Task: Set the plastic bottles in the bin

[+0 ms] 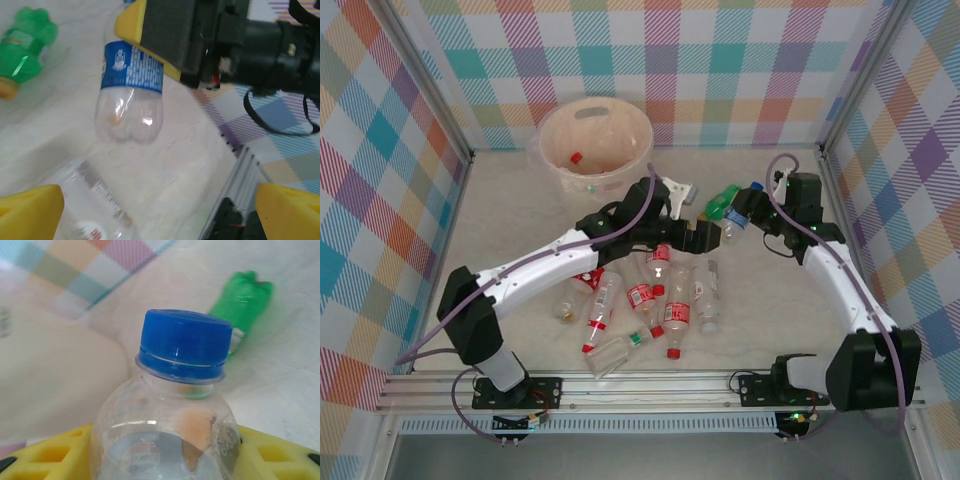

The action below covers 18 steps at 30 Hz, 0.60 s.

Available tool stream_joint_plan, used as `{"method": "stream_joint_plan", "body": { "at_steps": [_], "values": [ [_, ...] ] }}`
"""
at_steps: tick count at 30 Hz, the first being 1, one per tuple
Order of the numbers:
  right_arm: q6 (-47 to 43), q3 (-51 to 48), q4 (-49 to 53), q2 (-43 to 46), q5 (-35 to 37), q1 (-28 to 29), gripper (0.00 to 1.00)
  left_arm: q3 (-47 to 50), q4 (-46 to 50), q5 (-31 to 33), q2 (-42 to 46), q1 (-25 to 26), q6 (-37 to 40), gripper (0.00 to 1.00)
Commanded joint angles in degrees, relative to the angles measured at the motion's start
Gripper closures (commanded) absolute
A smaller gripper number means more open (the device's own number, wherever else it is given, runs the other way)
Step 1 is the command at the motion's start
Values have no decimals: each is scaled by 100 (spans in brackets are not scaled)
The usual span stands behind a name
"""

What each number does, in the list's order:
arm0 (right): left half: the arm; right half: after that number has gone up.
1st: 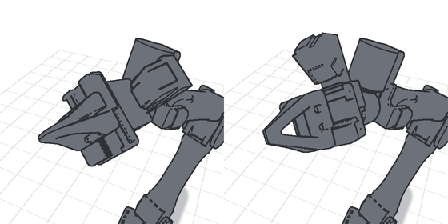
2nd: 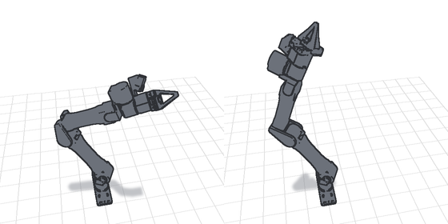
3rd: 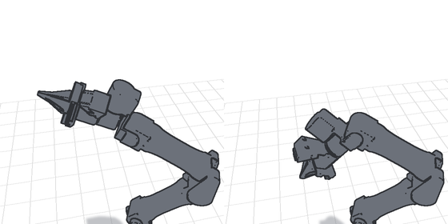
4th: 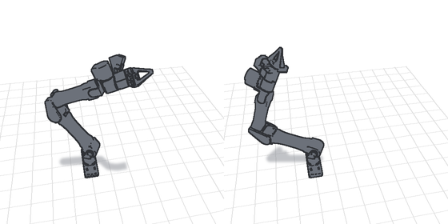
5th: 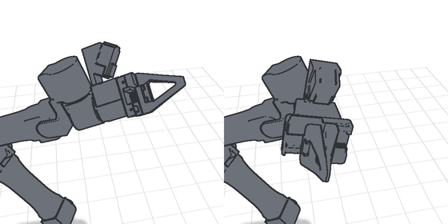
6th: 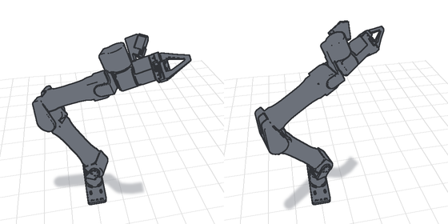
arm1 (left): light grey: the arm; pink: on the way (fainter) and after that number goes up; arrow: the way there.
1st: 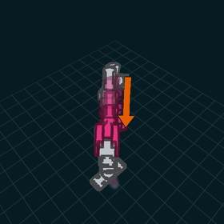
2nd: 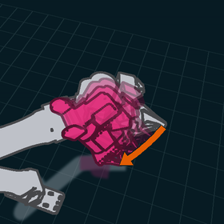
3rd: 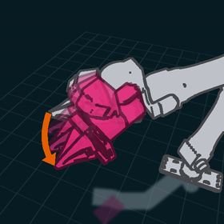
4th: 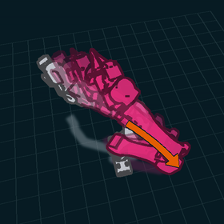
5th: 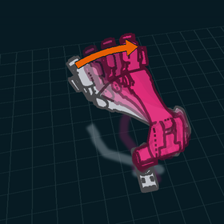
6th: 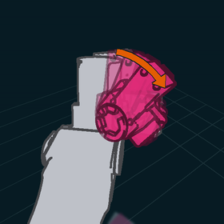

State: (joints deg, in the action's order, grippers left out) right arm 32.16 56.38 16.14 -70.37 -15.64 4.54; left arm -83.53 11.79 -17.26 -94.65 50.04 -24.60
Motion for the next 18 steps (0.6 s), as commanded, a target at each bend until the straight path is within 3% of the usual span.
{"method": "stream_joint_plan", "body": {
  "at_steps": [1, 12, 18],
  "values": [
    [-396, 93, 116, 324, -928, 3, 43, -548, -159, -711, -333, -62, -108, 4],
    [-54, 24, -373, 683, -1829, 3, 43, -957, -63, -849, -871, 36, -154, 6],
    [66, 40, -486, 677, -1997, 3, 43, -909, -60, -754, -897, 50, -124, 16]
  ]
}}
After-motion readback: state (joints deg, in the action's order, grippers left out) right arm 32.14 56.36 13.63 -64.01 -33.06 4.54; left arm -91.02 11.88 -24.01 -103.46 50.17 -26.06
